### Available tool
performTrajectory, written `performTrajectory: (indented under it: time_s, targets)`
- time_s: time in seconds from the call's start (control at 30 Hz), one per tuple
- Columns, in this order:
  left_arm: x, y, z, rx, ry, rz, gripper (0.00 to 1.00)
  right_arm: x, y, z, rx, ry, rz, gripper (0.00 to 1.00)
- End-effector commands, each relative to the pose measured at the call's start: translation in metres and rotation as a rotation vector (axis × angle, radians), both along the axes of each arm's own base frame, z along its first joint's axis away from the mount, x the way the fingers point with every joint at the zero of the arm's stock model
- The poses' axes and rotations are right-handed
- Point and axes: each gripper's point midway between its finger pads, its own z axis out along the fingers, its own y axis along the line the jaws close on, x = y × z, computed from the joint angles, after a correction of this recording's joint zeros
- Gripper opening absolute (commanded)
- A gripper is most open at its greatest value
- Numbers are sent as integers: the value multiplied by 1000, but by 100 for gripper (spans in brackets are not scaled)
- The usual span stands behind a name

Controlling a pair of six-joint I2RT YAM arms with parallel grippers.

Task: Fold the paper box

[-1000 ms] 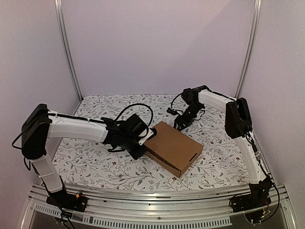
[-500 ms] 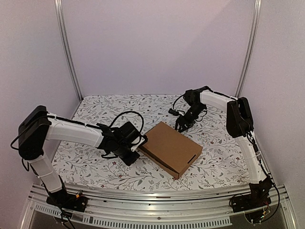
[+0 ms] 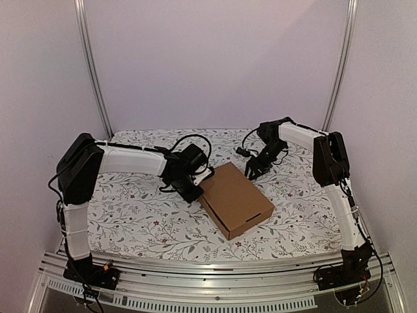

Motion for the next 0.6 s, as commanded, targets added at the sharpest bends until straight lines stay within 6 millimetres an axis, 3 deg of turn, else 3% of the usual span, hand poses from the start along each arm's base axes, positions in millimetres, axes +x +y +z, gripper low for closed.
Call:
performTrajectory:
  time_s: [0.0, 0.13, 0.23, 0.37, 0.57]
  targets:
    - [-3, -29, 57, -195, -121, -66, 0, -40, 35, 10, 67, 90, 73, 54]
    - [-13, 25, 75, -165, -185, 80, 0, -20, 18, 13, 20, 32, 29, 54]
    - [-9, 54, 74, -199, -180, 207, 0, -5, 10, 22, -3, -29, 5, 54]
    - [2, 72, 51, -183, -112, 308, 0, 3, 12, 28, 0, -52, -15, 55]
    - [8, 82, 19, -109, -37, 374, 0, 5, 16, 21, 2, -34, -20, 55]
